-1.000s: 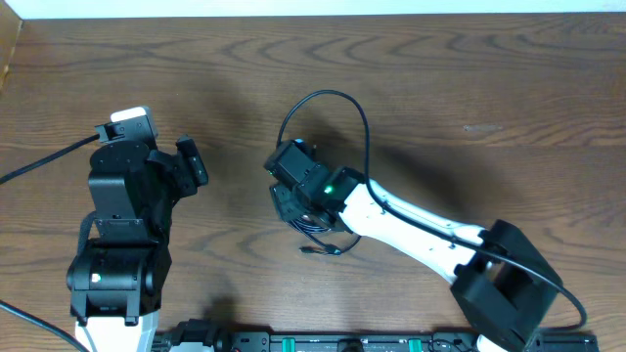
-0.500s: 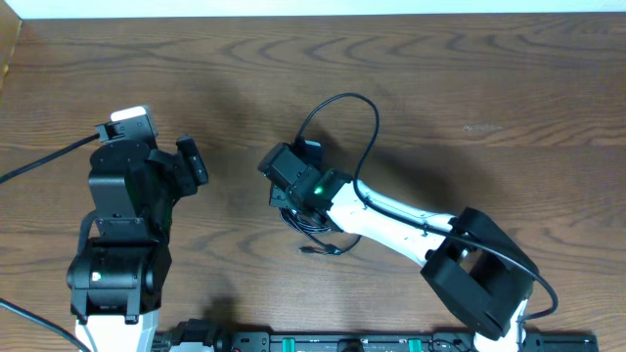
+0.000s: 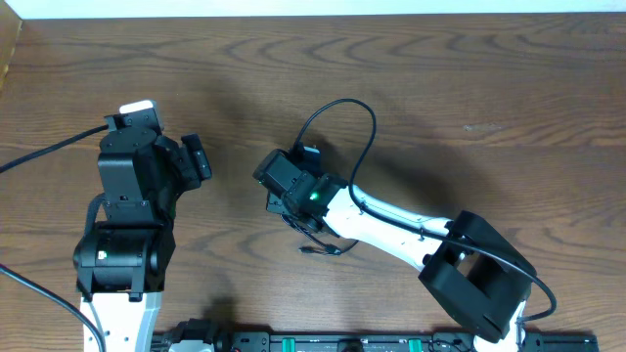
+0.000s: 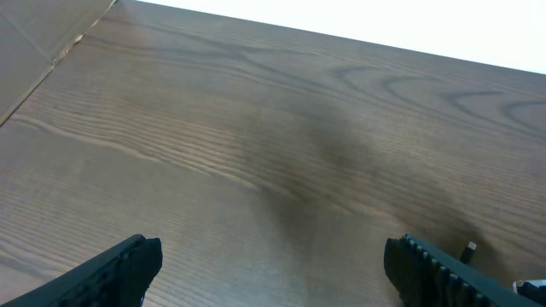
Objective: Untangle cables
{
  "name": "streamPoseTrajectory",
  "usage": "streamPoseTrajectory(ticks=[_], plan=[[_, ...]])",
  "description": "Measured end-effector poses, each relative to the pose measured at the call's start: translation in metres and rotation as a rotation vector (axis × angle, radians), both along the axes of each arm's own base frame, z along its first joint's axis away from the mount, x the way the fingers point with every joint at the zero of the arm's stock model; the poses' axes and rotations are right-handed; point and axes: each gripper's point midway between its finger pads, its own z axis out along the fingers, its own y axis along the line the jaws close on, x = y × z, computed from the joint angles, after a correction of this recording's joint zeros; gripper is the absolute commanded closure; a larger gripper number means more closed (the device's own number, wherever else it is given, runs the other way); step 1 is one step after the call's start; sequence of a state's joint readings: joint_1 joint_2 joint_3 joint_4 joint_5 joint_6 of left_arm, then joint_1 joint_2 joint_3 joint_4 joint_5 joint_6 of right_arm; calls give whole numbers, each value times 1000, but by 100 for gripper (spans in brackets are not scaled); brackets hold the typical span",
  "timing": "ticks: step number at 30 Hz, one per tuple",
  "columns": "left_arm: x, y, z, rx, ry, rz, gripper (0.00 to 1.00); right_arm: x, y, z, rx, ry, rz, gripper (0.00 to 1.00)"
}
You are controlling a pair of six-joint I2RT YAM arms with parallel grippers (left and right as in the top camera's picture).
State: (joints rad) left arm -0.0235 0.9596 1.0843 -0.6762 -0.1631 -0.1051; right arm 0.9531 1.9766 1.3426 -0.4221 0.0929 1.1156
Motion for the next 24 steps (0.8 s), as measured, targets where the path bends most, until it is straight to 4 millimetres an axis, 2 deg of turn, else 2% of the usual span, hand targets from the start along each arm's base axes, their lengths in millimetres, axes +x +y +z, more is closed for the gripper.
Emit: streamPoseTrajectory(ticks=[14, 24], plan=[[0, 0, 0, -2, -1, 1, 12, -2, -6, -30, -60, 34, -7, 74], [0, 0, 0, -2, -1, 1, 12, -2, -6, -31, -61, 33, -8, 71]])
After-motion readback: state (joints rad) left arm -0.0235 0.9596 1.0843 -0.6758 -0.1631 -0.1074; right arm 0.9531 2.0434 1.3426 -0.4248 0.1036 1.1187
